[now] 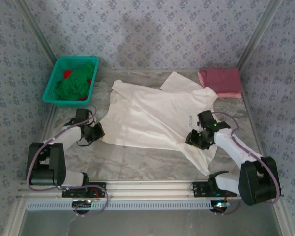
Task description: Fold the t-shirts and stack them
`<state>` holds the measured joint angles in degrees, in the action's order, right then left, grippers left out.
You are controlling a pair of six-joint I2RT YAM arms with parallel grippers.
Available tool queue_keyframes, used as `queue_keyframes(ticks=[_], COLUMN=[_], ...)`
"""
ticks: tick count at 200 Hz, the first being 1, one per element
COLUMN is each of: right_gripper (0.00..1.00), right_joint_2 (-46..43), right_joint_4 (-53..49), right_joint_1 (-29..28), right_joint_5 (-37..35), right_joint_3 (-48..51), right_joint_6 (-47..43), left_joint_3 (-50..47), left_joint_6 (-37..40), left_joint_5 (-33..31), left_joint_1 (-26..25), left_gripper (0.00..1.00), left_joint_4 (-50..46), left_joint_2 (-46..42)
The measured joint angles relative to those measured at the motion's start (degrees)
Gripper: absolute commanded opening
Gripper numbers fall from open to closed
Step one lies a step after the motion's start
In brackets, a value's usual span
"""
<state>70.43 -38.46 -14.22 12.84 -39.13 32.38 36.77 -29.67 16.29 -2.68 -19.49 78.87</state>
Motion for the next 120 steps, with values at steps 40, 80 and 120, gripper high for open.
queue_keyframes(ticks=[40,80,120], right_gripper=[0.30,0.01,0.00], right_joint_2=[2.69,5.51,3.02], right_joint_4=[5.53,9.38,9.44], right_joint_1=[-1.55,-2.36,-5.44], right_joint_5=[-0.09,0.68,1.36], right_joint_3=[0.28,1.18,1.16], right_joint_6=[-1.95,-3.30,-3.28], left_joint_3=[-0.37,-0.42,-0.42], left_joint_6=[0.00,0.00,0.02], left_joint_5=[-0.22,-0.20,-0.24], left_joint_1=[1.20,1.31,1.31], left_gripper=[0.00,0.00,0.00], left_joint_4=[0.04,0.24,0.26], left_joint_2=[-0.76,0.79,1.18])
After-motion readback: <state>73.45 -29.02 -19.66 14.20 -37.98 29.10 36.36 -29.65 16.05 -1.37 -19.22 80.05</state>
